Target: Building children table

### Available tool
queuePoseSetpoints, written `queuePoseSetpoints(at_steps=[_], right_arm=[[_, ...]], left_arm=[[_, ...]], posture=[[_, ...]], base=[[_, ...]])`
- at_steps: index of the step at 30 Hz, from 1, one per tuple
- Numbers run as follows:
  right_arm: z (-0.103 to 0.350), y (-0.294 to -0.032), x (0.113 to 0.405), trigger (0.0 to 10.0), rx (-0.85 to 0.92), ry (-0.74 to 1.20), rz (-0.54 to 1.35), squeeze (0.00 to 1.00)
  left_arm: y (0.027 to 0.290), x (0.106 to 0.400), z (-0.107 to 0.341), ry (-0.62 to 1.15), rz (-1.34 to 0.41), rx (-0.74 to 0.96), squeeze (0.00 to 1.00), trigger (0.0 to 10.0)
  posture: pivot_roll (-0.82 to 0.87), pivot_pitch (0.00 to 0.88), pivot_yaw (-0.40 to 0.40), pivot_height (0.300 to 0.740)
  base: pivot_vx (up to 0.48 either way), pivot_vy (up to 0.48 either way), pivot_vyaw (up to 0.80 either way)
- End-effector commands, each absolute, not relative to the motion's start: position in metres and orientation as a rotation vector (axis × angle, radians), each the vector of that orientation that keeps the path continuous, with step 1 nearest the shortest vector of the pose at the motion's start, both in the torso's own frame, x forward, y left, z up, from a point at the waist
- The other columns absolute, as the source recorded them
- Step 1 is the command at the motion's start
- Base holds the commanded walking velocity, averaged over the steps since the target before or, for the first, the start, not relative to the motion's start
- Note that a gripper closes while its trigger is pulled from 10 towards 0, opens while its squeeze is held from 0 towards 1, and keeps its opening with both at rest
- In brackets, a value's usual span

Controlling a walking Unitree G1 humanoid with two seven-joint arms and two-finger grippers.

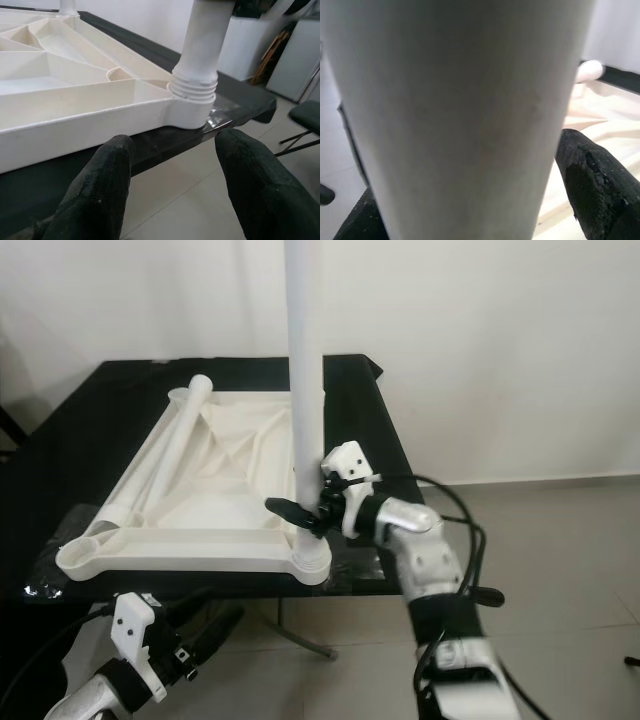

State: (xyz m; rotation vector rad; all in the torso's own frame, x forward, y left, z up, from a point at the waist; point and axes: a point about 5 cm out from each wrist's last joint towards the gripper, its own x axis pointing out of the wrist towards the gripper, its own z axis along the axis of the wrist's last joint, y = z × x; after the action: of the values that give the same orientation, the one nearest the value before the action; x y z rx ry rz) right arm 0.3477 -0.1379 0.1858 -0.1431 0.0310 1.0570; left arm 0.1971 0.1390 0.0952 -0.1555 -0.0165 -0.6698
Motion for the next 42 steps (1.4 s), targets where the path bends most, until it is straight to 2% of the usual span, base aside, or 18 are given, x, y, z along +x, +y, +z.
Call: queuePoseSetpoints(at_steps=[1,4,5,6,13,21,22,23,24,25,26,31,32,34,35,36,38,42], right_arm=[[0.189,-0.136,0.353,10.0,-0.153,0.042,1.138,0.00],[0.191,-0.137,0.356,10.0,-0.155,0.045,1.140,0.00],[0.192,-0.139,0.359,3.4,-0.152,0.054,1.145,0.00],[0.192,-0.140,0.360,0.0,-0.150,0.060,1.150,0.00],[0.185,-0.151,0.365,0.0,-0.094,0.075,1.118,0.00],[0.146,-0.154,0.347,0.0,-0.032,0.108,0.826,0.00],[0.117,-0.145,0.332,0.0,-0.033,0.173,0.297,0.00],[0.117,-0.145,0.332,0.0,-0.033,0.173,0.297,0.00],[0.110,-0.148,0.322,0.0,-0.027,0.177,0.055,0.00],[0.102,-0.127,0.306,0.0,0.006,0.196,0.056,0.00],[0.096,-0.100,0.296,0.0,0.067,0.218,0.176,0.00],[0.099,-0.107,0.313,0.0,0.032,0.210,0.230,0.00],[0.104,-0.113,0.319,3.6,0.007,0.196,0.226,0.00],[0.109,-0.118,0.323,3.6,-0.011,0.186,0.208,0.00],[0.114,-0.117,0.327,10.0,-0.002,0.174,0.253,0.28],[0.125,-0.110,0.331,10.0,0.026,0.145,0.333,1.00],[0.129,-0.108,0.331,10.0,0.032,0.139,0.340,1.00],[0.165,-0.103,0.340,10.0,0.027,-0.004,0.640,1.00]], left_arm=[[0.145,0.196,0.093,-0.013,-0.665,-0.178,0.00,10.0],[0.145,0.196,0.093,-0.015,-0.666,-0.184,0.00,10.0],[0.146,0.197,0.093,-0.015,-0.666,-0.190,0.00,10.0],[0.146,0.197,0.093,-0.015,-0.666,-0.193,0.00,10.0],[0.148,0.196,0.091,-0.007,-0.684,-0.220,0.00,10.0],[0.152,0.199,0.088,0.018,-0.701,-0.241,0.00,10.0],[0.155,0.201,0.086,0.024,-0.704,-0.239,0.00,10.0],[0.155,0.201,0.086,0.024,-0.704,-0.239,0.00,10.0],[0.155,0.201,0.086,0.026,-0.704,-0.240,0.00,10.0],[0.155,0.203,0.086,0.030,-0.711,-0.241,0.00,10.0],[0.154,0.206,0.085,0.035,-0.722,-0.241,0.00,10.0],[0.153,0.210,0.083,0.040,-0.728,-0.244,0.00,10.0],[0.152,0.212,0.082,0.043,-0.731,-0.247,0.00,10.0],[0.152,0.213,0.081,0.045,-0.734,-0.249,0.00,10.0],[0.151,0.214,0.080,0.048,-0.733,-0.255,0.00,10.0],[0.151,0.215,0.079,0.049,-0.731,-0.261,0.00,10.0],[0.151,0.215,0.079,0.049,-0.731,-0.263,0.00,10.0],[0.148,0.218,0.078,0.049,-0.733,-0.260,0.00,10.0]], posture=[[0.07,0.006,-0.016,0.740],[0.07,0.006,-0.016,0.740],[0.07,0.006,-0.023,0.740],[0.07,0.006,-0.023,0.740],[0.07,0.002,-0.019,0.740],[0.04,0.000,-0.011,0.740],[0.02,0.000,0.001,0.740],[0.02,0.000,0.001,0.740],[0.02,0.000,0.001,0.740],[0.01,0.000,0.010,0.740],[-0.01,0.000,0.021,0.740],[0.00,0.000,0.009,0.740],[0.00,0.000,-0.001,0.740],[0.00,0.000,-0.001,0.740],[0.01,0.000,-0.009,0.740],[0.01,0.000,-0.010,0.740],[0.01,0.000,-0.010,0.740],[0.02,0.000,-0.012,0.740]], base=[[0.000,0.000,0.00],[0.000,0.000,0.00],[0.000,0.000,0.00],[0.000,0.000,0.00],[0.000,0.000,0.00],[0.000,0.000,0.00],[0.000,0.000,0.00],[0.000,0.000,0.00],[0.000,0.000,0.00],[0.000,0.000,0.00],[0.000,0.000,0.00],[0.000,0.000,0.00],[0.000,0.000,0.00],[0.000,0.000,0.00],[0.000,0.000,0.00],[0.000,0.000,0.00],[0.000,0.000,0.00],[0.000,0.000,0.00]])
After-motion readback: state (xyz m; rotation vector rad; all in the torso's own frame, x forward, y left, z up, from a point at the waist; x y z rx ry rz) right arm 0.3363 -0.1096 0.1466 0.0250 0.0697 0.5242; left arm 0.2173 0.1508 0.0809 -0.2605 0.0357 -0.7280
